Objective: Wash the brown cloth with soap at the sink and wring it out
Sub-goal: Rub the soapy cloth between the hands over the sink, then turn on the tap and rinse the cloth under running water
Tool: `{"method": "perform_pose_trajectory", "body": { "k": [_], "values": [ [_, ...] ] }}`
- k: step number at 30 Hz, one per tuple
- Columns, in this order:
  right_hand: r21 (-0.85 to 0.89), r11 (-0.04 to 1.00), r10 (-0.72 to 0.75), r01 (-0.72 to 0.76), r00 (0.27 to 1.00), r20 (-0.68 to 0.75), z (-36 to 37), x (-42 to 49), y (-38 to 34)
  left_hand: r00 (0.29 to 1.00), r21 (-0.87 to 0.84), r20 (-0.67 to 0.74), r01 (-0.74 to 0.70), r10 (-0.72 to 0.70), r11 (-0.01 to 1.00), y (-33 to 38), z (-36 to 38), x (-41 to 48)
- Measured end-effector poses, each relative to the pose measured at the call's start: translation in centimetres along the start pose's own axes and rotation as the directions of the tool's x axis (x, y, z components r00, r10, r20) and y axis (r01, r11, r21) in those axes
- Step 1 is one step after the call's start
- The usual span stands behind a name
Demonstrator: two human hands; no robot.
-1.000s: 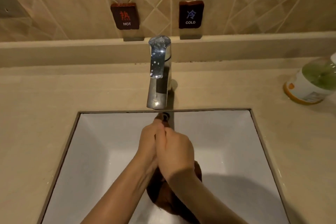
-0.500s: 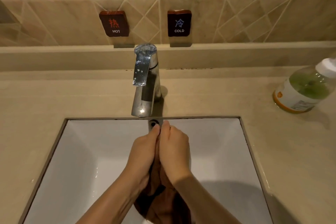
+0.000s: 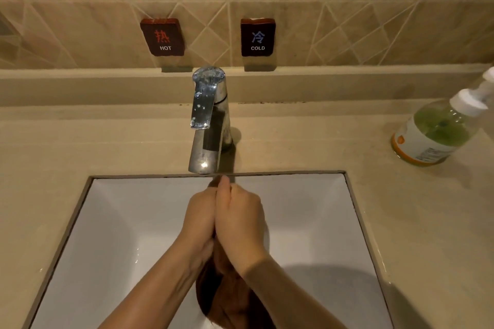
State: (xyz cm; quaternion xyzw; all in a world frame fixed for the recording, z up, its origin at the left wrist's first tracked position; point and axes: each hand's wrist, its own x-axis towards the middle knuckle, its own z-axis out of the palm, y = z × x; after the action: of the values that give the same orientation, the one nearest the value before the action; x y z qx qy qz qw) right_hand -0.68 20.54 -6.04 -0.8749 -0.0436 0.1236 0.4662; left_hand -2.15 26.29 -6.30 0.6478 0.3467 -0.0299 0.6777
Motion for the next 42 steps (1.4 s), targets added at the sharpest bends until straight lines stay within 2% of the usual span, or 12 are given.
{"method": "perform_pose_trajectory", "body": {
  "k": [3, 8, 13, 18, 22, 27, 30, 33, 35, 37, 39, 42],
  "values": [
    [0.057, 0.994, 0.101, -0.097, 0.992, -0.077, -1.0, 1.8, 0.7, 0.996, -0.040, 0.012, 0.090, -0.090, 0.995, 0.1, 0.8, -0.7],
    [-0.106, 0.994, 0.040, -0.032, 0.996, 0.074, -0.1, -1.7, -1.2, 0.998, 0.000, -0.019, 0.065, -0.065, 0.998, 0.5, -0.4, 1.0],
    [-0.055, 0.998, 0.020, -0.024, 0.997, -0.073, -1.1, 1.2, 0.4, 0.999, 0.140, 0.018, -0.032, 0.030, 0.990, 0.2, 1.0, -1.1],
    [-0.201, 0.977, -0.034, 0.067, 0.986, 0.165, -0.5, -2.0, 0.7, 0.994, -0.077, -0.064, 0.085, -0.090, 0.993, -0.3, -0.1, 0.6],
    [-0.179, 0.984, 0.003, -0.001, 1.000, 0.013, -1.1, 0.6, 0.3, 0.996, -0.147, 0.029, 0.086, -0.083, 0.985, -1.0, 1.0, -0.6],
    [0.091, 0.995, 0.043, -0.047, 0.998, 0.045, -2.0, 2.3, 2.1, 0.988, -0.215, 0.107, 0.129, -0.108, 0.968, -0.2, -0.2, 0.1],
    [-0.020, 1.000, 0.010, -0.008, 0.997, 0.076, -2.9, 3.2, 4.7, 0.993, -0.271, 0.094, 0.098, -0.075, 0.958, -0.1, -1.6, 1.3],
    [-0.204, 0.977, -0.023, 0.062, 0.982, 0.189, -5.1, 4.5, 5.0, 0.982, -0.331, 0.177, 0.122, -0.066, 0.936, -0.6, -2.5, 1.8],
    [-0.250, 0.960, -0.085, 0.126, 0.982, 0.168, -6.8, 5.2, 3.0, 0.973, -0.384, 0.223, 0.143, -0.059, 0.912, -1.1, -3.0, 2.0],
    [-0.190, 0.958, -0.206, 0.215, 0.976, 0.064, -7.9, 5.5, 0.0, 0.962, -0.460, 0.267, 0.183, -0.061, 0.869, -1.1, -3.4, 2.1],
    [0.007, 0.973, -0.231, 0.231, 0.971, 0.055, -8.2, 5.5, -3.4, 0.955, -0.511, 0.291, 0.210, -0.062, 0.834, -1.3, -3.9, 2.3],
    [0.427, 0.897, -0.048, -0.115, 0.935, 0.351, -7.6, 5.5, -7.2, 0.951, -0.526, 0.297, 0.236, -0.084, 0.817, -2.0, -4.4, 2.5]
  ]
}}
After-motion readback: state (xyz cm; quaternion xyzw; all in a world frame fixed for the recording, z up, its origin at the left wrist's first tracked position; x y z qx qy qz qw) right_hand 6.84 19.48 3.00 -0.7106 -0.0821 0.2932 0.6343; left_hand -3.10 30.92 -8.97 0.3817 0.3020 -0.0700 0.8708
